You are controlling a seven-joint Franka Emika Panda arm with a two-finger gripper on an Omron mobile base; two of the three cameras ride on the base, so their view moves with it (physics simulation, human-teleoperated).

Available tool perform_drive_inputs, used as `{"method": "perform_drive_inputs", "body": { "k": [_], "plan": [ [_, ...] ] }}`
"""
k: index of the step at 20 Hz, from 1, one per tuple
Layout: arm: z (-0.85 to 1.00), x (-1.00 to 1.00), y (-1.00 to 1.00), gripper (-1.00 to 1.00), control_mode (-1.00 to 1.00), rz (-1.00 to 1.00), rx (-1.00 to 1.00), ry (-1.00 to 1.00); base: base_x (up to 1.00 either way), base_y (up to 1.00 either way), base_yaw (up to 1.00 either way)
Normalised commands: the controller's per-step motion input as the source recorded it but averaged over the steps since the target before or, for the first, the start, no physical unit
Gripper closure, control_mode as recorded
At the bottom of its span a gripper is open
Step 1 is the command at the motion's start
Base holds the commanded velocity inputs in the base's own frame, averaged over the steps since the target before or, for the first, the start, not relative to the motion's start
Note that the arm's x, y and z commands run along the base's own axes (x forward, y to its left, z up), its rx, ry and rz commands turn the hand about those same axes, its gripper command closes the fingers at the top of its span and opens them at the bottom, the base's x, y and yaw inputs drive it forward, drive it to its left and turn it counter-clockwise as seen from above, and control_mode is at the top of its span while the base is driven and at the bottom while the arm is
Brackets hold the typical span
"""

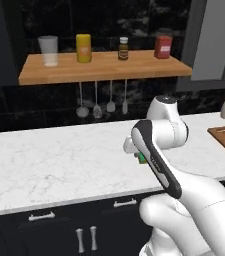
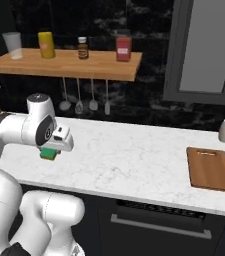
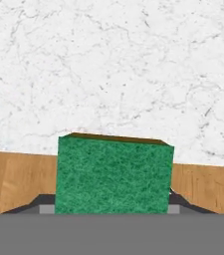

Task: Pick up the sponge from the counter and clean the cutting board by briefly scrubbing or pressing down on the cutting board. Once finished, release the sponge.

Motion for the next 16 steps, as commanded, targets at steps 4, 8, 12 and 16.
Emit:
{"method": "perform_drive_inputs", "body": {
  "k": [4,8,12,16],
  "plan": [
    [0.0,0.0,0.0,1.0,1.0,0.0,0.0,0.0,-0.3,-1.0,0.0],
    [0.0,0.0,0.0,1.0,1.0,0.0,0.0,0.0,-0.02,-1.0,0.01],
    [0.0,0.0,0.0,1.0,1.0,0.0,0.0,0.0,0.0,-1.0,0.01],
    [0.0,0.0,0.0,1.0,1.0,0.0,0.0,0.0,0.01,-1.0,0.0]
  ]
}}
